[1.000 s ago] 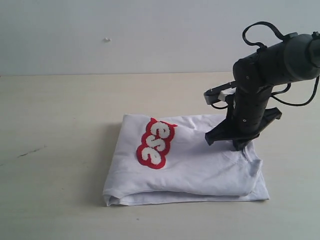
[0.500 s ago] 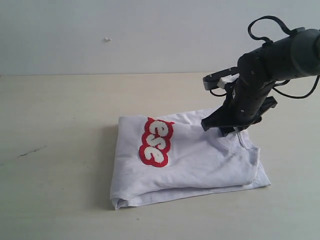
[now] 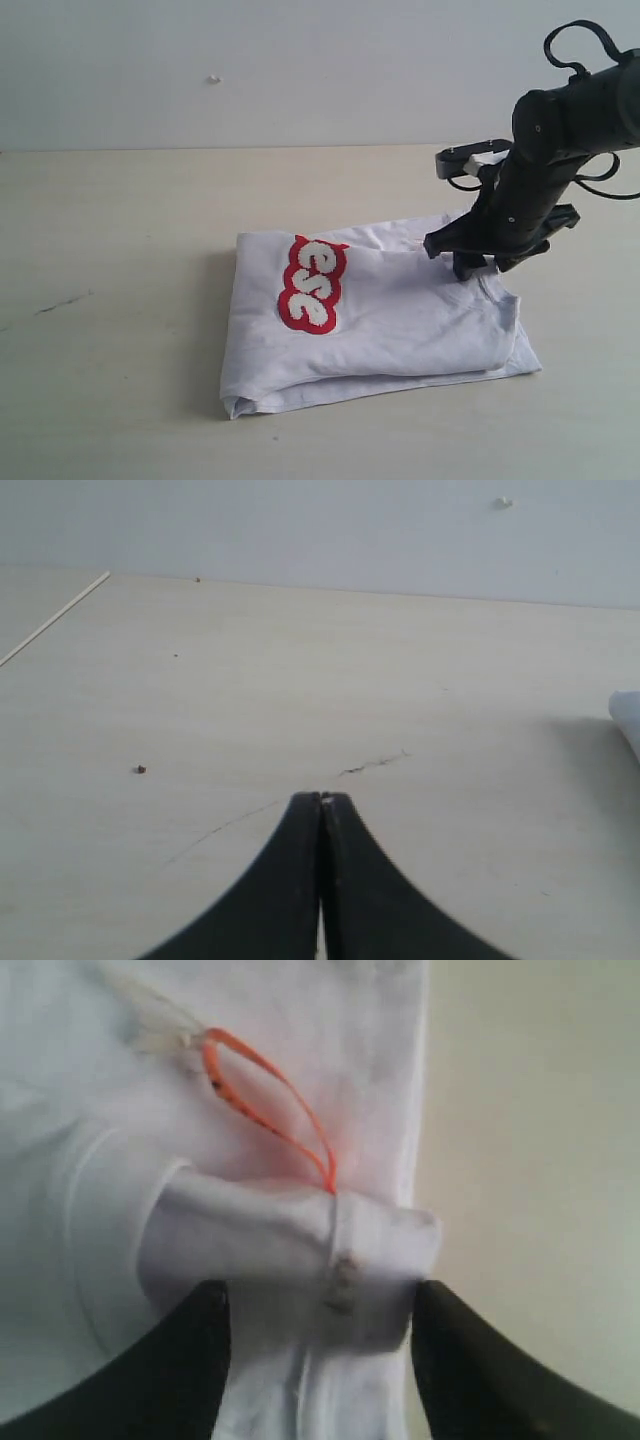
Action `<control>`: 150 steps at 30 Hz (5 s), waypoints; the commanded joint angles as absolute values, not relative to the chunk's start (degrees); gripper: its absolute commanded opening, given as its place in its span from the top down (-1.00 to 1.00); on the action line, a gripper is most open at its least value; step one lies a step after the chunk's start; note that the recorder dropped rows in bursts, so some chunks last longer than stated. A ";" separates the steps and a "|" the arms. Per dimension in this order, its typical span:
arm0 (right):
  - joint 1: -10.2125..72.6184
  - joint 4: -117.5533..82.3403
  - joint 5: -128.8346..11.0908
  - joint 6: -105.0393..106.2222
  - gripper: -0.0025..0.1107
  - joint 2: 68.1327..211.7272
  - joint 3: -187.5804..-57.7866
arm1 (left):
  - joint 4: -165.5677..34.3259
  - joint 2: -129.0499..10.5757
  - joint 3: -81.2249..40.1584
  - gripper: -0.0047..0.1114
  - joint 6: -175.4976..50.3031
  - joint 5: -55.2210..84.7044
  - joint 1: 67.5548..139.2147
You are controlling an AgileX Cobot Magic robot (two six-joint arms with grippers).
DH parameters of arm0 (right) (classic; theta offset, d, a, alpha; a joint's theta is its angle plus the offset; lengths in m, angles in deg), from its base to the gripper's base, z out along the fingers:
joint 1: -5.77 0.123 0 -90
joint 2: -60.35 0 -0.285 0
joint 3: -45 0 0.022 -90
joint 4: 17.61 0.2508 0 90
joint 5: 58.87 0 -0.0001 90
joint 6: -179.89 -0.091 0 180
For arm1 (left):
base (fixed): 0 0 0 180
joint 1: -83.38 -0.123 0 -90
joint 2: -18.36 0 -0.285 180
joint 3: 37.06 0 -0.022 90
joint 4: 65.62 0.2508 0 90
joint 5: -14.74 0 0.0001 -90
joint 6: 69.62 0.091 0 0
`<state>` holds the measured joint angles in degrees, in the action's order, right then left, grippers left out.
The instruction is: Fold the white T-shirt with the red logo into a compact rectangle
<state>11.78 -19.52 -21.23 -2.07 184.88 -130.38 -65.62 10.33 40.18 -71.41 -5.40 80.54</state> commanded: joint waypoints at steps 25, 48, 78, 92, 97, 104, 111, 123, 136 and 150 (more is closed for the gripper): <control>11.78 -18.24 -36.99 7.38 0.64 182.83 -130.14 | -66.47 10.58 40.16 0.92 -71.18 -5.34 80.59; 11.78 -25.08 -27.35 -3.26 0.76 183.49 -130.14 | -66.47 10.58 40.16 0.92 -71.18 -5.34 80.59; 16.38 -13.30 -13.10 7.32 0.96 185.93 -127.71 | -66.47 10.58 40.16 0.92 -71.18 -5.34 80.59; 16.38 -21.55 -13.26 -4.12 0.96 183.99 -127.10 | -66.47 10.58 40.16 0.92 -71.18 -5.34 80.59; 16.38 -8.88 -10.32 6.13 0.96 183.99 -126.55 | -66.47 10.58 40.16 0.92 -71.18 -5.34 80.59; 16.38 -27.64 -12.29 -8.36 0.96 181.22 -126.77 | -66.47 10.58 40.16 0.92 -71.18 -5.34 80.59; 16.38 -26.83 -13.60 -10.14 0.96 178.84 -126.77 | -66.47 10.58 40.16 0.92 -71.18 -5.34 80.59; 21.67 -10.07 -14.28 4.44 0.96 178.12 -126.77 | -66.47 10.58 40.16 0.92 -71.18 -5.34 80.59; 27.05 -11.36 -16.30 4.32 0.96 189.10 -126.77 | -66.47 10.58 40.16 0.92 -71.18 -5.34 80.59; 27.05 -12.07 -19.63 4.41 0.96 163.83 -126.67 | -66.47 10.58 40.16 0.92 -71.18 -5.34 80.59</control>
